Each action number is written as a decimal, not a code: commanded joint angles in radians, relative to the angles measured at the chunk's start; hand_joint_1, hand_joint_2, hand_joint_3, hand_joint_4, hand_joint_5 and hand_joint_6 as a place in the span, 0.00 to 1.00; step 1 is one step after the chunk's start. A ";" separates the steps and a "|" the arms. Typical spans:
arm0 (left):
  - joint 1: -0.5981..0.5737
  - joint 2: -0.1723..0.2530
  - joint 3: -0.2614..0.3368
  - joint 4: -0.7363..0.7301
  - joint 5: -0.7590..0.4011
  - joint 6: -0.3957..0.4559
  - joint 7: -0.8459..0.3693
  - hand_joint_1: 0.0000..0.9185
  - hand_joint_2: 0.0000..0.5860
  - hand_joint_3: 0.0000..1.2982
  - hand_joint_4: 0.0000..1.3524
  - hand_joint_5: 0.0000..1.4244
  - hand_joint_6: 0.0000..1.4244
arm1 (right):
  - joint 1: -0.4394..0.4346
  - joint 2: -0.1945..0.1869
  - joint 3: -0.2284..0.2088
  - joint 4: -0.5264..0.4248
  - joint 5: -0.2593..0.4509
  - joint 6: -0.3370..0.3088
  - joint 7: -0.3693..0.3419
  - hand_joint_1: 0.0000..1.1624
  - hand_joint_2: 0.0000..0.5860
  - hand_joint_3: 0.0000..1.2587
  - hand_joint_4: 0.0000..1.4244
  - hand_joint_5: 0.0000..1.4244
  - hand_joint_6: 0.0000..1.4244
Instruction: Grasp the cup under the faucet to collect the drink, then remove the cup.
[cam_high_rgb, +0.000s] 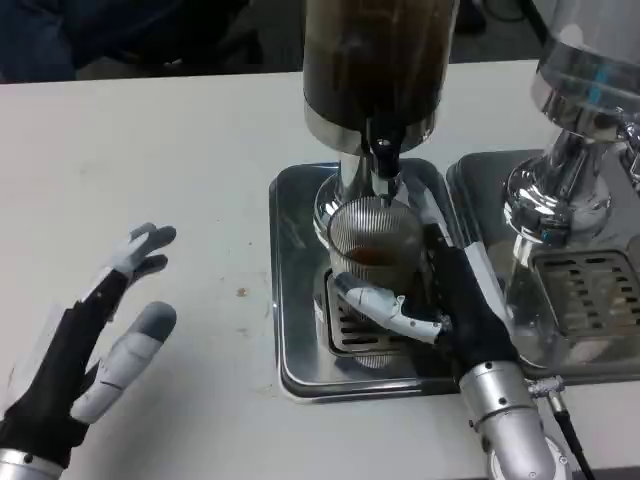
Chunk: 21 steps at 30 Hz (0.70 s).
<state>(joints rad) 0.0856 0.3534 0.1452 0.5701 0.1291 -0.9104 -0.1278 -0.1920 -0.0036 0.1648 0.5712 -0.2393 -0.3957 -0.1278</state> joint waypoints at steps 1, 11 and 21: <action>0.009 0.006 0.000 0.001 -0.012 -0.006 0.012 0.00 0.25 0.15 0.03 0.12 0.04 | 0.014 0.011 0.007 0.035 0.006 0.031 0.016 0.77 0.32 0.00 0.04 0.10 0.24; 0.023 0.007 0.006 -0.018 -0.023 -0.001 0.017 0.00 0.25 0.17 0.04 0.13 0.04 | -0.026 0.021 0.000 0.077 -0.019 0.028 -0.055 0.83 0.34 0.06 0.18 0.21 0.35; 0.037 0.011 0.007 -0.039 -0.031 0.011 0.012 0.00 0.25 0.19 0.07 0.13 0.04 | -0.063 0.048 -0.007 0.149 -0.041 -0.019 -0.183 0.93 0.41 0.29 0.34 0.36 0.50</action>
<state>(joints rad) 0.1115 0.3536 0.1469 0.5433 0.1096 -0.9096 -0.1212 -0.2599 0.0389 0.1636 0.6892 -0.2749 -0.4226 -0.2896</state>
